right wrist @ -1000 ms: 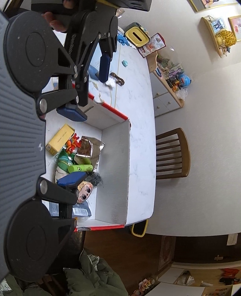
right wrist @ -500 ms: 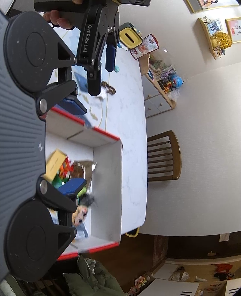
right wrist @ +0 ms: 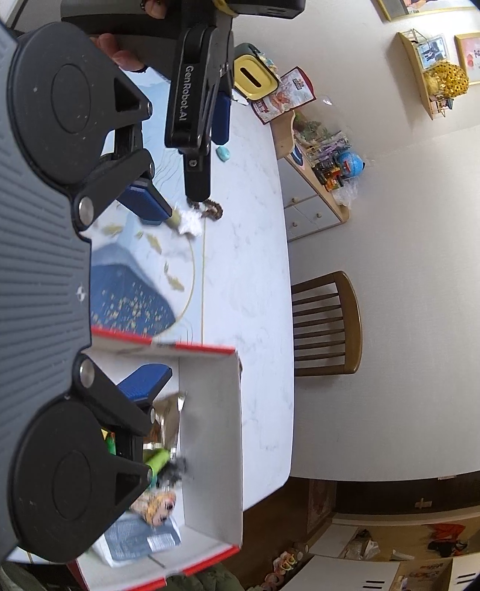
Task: Organize objects
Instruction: 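Withdraw both tools from the box toward the remaining table items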
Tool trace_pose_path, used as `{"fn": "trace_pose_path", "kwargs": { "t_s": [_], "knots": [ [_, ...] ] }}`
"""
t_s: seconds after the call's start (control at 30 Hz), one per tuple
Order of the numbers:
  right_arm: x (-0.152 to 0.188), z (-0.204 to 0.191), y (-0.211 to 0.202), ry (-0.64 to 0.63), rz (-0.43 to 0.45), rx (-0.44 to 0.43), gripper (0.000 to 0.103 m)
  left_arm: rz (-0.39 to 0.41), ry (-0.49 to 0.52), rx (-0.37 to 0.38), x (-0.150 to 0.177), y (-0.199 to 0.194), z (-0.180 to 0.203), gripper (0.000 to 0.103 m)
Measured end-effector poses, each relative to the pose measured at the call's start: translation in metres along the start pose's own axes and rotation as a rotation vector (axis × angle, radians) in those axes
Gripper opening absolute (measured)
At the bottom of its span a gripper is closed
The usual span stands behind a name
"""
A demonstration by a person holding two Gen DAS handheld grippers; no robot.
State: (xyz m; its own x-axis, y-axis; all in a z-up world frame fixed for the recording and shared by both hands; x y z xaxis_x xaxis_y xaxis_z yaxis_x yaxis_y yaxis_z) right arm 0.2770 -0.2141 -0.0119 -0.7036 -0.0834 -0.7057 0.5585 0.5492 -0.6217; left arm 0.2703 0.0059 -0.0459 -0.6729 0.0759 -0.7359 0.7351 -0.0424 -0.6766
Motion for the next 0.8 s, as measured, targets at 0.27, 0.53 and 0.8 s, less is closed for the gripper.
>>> {"fn": "trace_pose_path", "kwargs": {
  "t_s": [0.27, 0.53, 0.8],
  "knots": [
    [0.008, -0.043, 0.033, -0.018, -0.033, 0.009, 0.085, 0.021, -0.031, -0.023, 0.015, 0.008, -0.051, 0.103],
    [0.018, -0.081, 0.072, -0.074, -0.099, 0.005, 0.085, 0.014, -0.058, -0.087, 0.023, 0.027, -0.099, 0.103],
    [0.022, -0.103, 0.114, -0.111, -0.143, 0.015, 0.085, -0.017, -0.107, -0.123, 0.026, 0.060, -0.144, 0.103]
  ]
}}
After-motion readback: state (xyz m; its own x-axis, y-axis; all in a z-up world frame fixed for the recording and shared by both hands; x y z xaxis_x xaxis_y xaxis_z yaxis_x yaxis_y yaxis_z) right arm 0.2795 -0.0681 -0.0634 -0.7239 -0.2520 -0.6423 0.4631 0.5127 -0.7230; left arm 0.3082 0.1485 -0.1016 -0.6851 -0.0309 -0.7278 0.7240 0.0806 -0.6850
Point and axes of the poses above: each gripper's, at about its wrist camera, not at the fingertips, and y roughly the way its jaws point, z to its right, x to its underside, the point moved 3 cm from there along y, roughly the way its jaws point, and after that the axes turned 9 degrees about y, right-handed, at the moved point
